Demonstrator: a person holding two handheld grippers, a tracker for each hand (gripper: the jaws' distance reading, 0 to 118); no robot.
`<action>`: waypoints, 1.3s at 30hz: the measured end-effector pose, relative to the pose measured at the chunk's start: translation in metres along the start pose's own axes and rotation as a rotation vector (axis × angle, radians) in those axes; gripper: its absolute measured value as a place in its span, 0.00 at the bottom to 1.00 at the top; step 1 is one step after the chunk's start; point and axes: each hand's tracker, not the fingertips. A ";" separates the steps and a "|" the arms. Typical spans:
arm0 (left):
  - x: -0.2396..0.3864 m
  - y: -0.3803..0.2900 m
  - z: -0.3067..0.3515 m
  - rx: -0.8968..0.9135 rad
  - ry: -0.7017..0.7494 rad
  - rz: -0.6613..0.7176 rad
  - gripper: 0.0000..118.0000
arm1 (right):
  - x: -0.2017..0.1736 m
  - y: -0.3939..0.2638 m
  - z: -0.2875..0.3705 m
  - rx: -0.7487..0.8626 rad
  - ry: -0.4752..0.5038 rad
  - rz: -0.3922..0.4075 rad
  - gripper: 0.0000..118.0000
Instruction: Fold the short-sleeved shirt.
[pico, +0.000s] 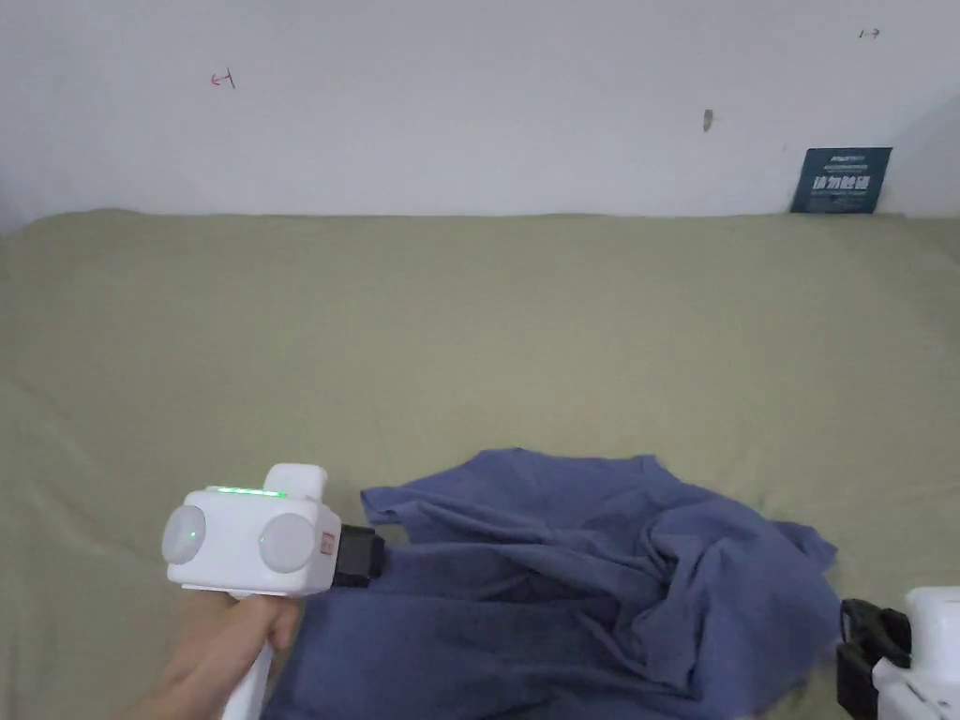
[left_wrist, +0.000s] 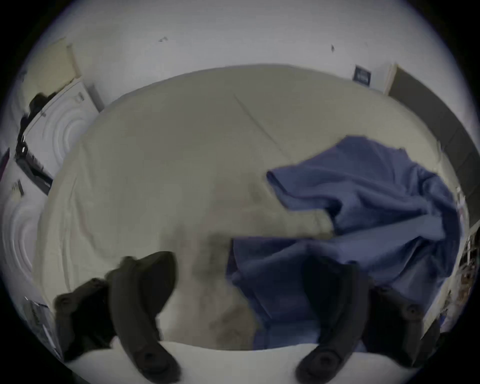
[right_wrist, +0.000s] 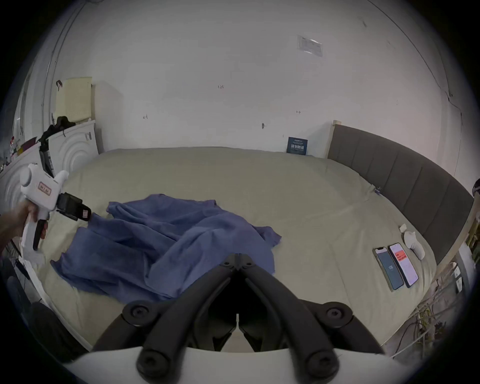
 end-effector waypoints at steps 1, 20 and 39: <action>0.006 -0.002 -0.005 -0.020 -0.002 -0.035 0.62 | 0.004 0.000 -0.003 -0.008 -0.003 -0.004 0.00; 0.013 -0.017 0.019 0.016 -0.136 -0.024 0.02 | 0.078 0.061 -0.174 -0.401 0.096 -0.112 0.87; -0.042 -0.010 0.076 0.120 -0.031 0.017 0.02 | 0.071 0.089 -0.112 -0.244 0.085 -0.054 0.05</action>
